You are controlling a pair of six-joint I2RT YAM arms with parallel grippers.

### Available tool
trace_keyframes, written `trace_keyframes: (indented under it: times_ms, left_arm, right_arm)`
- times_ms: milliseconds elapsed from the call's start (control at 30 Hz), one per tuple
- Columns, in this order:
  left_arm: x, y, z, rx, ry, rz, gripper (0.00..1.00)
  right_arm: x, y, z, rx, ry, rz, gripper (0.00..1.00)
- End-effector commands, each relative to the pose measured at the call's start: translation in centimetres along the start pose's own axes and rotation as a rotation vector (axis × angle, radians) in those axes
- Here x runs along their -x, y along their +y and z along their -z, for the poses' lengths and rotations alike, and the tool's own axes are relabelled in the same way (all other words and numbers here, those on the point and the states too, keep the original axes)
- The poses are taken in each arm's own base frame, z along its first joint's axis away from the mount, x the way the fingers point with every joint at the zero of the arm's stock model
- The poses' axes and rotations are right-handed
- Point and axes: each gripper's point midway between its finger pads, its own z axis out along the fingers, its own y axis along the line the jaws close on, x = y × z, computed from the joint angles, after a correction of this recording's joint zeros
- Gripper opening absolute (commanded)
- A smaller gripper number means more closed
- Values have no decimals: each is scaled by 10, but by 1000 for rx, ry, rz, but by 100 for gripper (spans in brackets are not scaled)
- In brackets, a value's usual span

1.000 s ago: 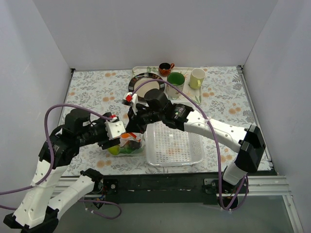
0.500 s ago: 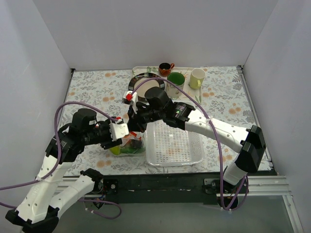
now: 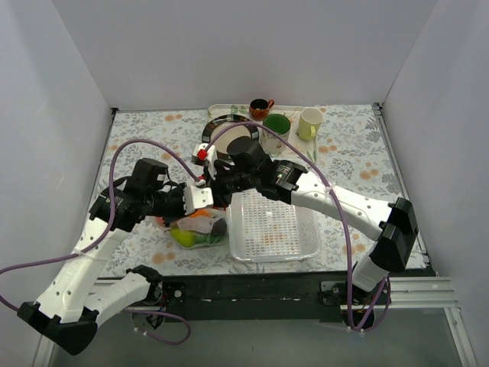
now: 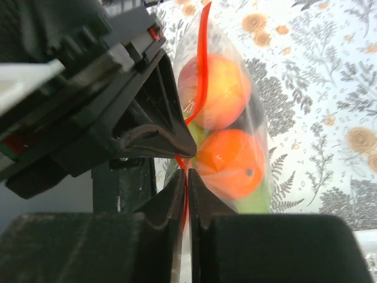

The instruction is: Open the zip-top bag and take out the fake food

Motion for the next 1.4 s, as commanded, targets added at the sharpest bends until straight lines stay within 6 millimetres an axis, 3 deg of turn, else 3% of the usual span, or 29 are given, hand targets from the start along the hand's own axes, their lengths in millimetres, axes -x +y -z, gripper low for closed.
trace_keyframes:
  times_ms: [0,33,67,133,167,200,300,333,367,400,433,467,567,633,667,933,1133,1367]
  left_arm:
    - [-5,-4,14,25,32,19,0]
    - [-7,0,16,51,43,16,0]
    - [-5,3,20,73,42,14,0]
    - [-6,11,24,118,55,16,0]
    - [-5,13,26,132,56,16,0]
    - [-4,15,28,146,52,11,0]
    - [-4,20,30,181,54,25,0]
    - [-5,21,30,191,56,44,0]
    - [-5,24,30,203,59,48,0]
    - [-3,28,30,220,51,47,0]
    - [-2,30,30,228,48,51,0]
    - [0,31,30,232,44,57,0]
    - [3,35,27,222,49,75,0]
    - [6,37,27,209,50,81,0]
    - [8,38,27,209,46,83,0]
    - [14,36,28,174,47,102,0]
    - [14,30,32,148,54,109,0]
    - [10,25,36,143,71,101,0]
  right_arm:
    - [93,-7,38,-154,-263,200,21]
    - [96,-11,44,-187,-276,215,26]
    - [104,-10,57,-220,-307,231,37]
    - [102,-21,70,-308,-334,245,47]
    - [111,-16,89,-331,-382,262,57]
    - [98,-22,91,-358,-371,251,62]
    - [101,-12,120,-363,-460,254,67]
    - [76,-12,112,-332,-430,220,67]
    - [80,-2,126,-319,-489,230,67]
    - [74,6,125,-276,-502,237,67]
    - [42,2,113,-256,-463,185,67]
    - [50,11,122,-236,-535,203,67]
    - [20,12,112,-199,-534,165,67]
    - [20,17,110,-162,-568,166,67]
    - [8,15,103,-155,-552,151,67]
    - [14,6,89,-149,-582,161,66]
    - [15,-24,83,-202,-559,174,65]
    - [20,-31,78,-77,-553,162,66]
